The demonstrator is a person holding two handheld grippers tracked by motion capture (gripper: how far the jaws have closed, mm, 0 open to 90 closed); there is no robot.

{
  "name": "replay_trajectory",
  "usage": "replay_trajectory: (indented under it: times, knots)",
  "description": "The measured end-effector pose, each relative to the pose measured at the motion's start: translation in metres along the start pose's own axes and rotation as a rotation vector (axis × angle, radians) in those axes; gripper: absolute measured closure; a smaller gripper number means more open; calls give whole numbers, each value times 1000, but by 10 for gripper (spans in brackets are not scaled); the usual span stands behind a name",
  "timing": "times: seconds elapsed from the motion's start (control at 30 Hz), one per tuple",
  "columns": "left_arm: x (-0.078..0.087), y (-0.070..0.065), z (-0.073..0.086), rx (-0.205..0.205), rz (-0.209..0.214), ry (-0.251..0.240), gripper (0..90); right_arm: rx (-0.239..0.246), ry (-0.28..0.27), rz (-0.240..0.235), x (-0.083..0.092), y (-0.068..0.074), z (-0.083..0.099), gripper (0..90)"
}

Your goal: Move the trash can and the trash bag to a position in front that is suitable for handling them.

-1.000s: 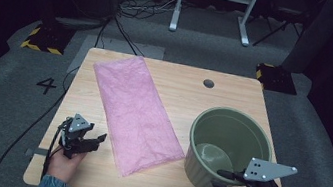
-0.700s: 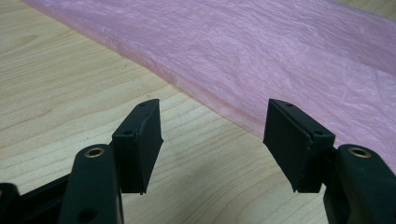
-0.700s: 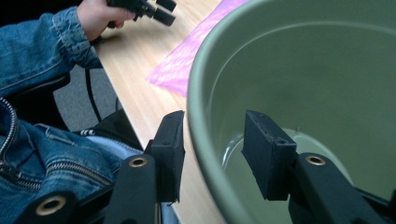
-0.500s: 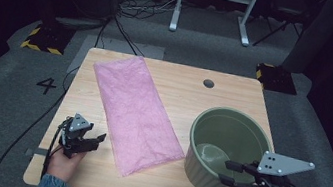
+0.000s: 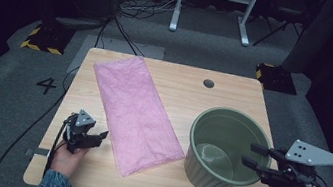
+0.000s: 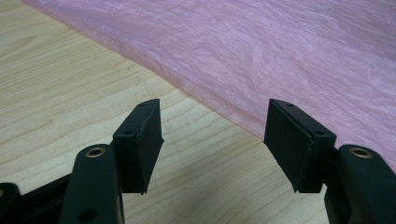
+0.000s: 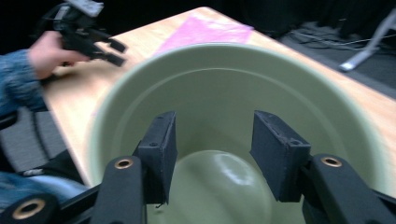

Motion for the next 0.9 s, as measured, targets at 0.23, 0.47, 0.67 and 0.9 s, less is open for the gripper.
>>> replay_trajectory:
  times: [0.23, 0.47, 0.67, 0.9]
  knots:
    - [-2, 3, -5, -6, 14, 19, 362, -68, -50, 147, 20, -52, 4, 480]
    - [-6, 7, -13, 2, 34, 31, 356, -163, -32, 223, 21, -93, 36, 433]
    - [-11, 19, -20, 56, 50, 41, 348, -235, 22, 232, -7, -107, 85, 418]
    - [-24, 32, -31, 93, 6, 54, 347, -264, 124, 220, -56, -108, 145, 433]
Point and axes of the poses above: each handheld gripper's, and its own axes: x roughly backward along the jaws, z roughly out of its underside, y roughly to its left, the point moved 9 cm from there along -x, roughly forward along the jaws, and after that the axes turned 3 degrees about z, right-handed, at the moved point
